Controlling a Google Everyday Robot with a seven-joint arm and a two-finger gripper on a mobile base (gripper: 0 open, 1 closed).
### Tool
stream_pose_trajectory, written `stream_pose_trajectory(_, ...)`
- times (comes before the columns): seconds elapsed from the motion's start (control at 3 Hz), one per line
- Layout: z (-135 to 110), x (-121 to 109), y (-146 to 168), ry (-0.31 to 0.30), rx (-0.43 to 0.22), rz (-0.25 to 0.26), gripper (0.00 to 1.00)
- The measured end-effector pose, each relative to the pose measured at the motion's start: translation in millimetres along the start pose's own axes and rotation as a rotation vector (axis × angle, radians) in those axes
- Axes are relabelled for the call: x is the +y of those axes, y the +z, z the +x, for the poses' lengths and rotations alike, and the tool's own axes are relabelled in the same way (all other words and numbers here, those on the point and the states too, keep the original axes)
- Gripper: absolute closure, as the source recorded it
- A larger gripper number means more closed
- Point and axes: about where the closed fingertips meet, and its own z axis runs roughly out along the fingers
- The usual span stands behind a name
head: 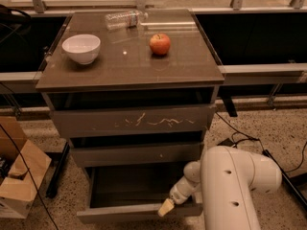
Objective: Open bottom drawer
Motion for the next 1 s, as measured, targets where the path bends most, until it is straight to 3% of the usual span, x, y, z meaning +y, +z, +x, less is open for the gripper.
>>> stream_pose_trajectory(0.33, 28, 18, 10, 0.036, 0.048, -0.048, 0.47)
stream_pose_trajectory(0.67, 50, 32, 15, 0.094, 0.072, -0.092, 0.24)
stream_pose_trajectory(1.0, 50, 32, 15, 0.093, 0.072, -0.092, 0.02)
